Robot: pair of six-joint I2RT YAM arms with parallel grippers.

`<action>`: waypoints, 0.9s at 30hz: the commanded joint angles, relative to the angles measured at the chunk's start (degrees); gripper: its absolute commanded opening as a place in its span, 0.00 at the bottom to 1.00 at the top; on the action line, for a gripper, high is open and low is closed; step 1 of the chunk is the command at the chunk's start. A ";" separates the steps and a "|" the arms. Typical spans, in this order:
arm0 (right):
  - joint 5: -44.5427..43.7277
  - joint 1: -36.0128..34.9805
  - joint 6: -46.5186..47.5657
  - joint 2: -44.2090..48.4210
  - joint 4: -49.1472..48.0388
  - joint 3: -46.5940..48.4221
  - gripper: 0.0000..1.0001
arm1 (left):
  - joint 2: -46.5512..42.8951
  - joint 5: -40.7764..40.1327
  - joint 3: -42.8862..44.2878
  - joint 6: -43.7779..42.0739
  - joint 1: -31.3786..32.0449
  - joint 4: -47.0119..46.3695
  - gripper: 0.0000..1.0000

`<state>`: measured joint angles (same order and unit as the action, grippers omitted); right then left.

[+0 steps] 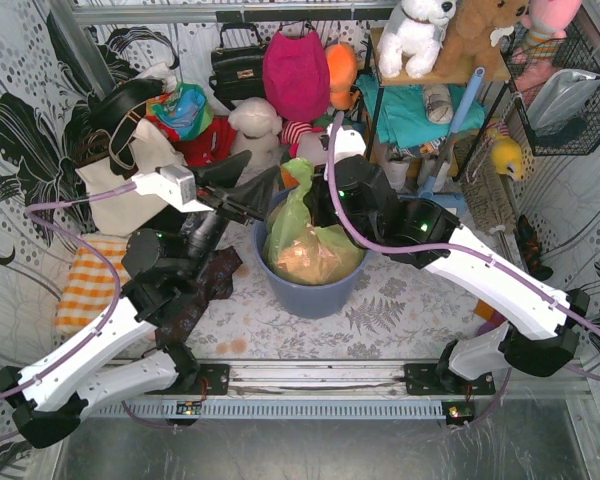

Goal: Tie the trash bag

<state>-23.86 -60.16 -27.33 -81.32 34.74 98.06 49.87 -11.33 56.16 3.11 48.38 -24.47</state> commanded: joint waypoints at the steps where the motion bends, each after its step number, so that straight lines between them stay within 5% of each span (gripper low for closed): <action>1: -2.66 -0.18 -0.77 2.68 -2.06 -1.02 0.00 | -0.07 -9.24 0.84 0.18 -0.08 4.97 0.70; 7: -3.25 -0.19 -1.34 4.24 -1.80 -2.28 0.00 | 4.87 -6.07 5.96 5.79 -2.75 18.13 0.62; 11: -2.68 -0.16 -1.78 4.68 -1.74 -2.95 0.00 | 7.99 12.46 7.46 12.23 -12.12 23.60 0.62; 17: -1.92 -0.13 -2.21 4.52 -1.78 -3.13 0.00 | 9.32 35.37 4.02 18.21 -20.96 19.74 0.63; 27: -1.65 -0.13 -2.93 4.41 -1.66 -3.07 0.00 | 12.27 48.07 2.77 18.58 -21.49 16.53 0.63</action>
<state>-25.30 -60.16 -29.17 -77.91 34.22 95.33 61.23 29.69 59.42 20.99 27.27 -4.34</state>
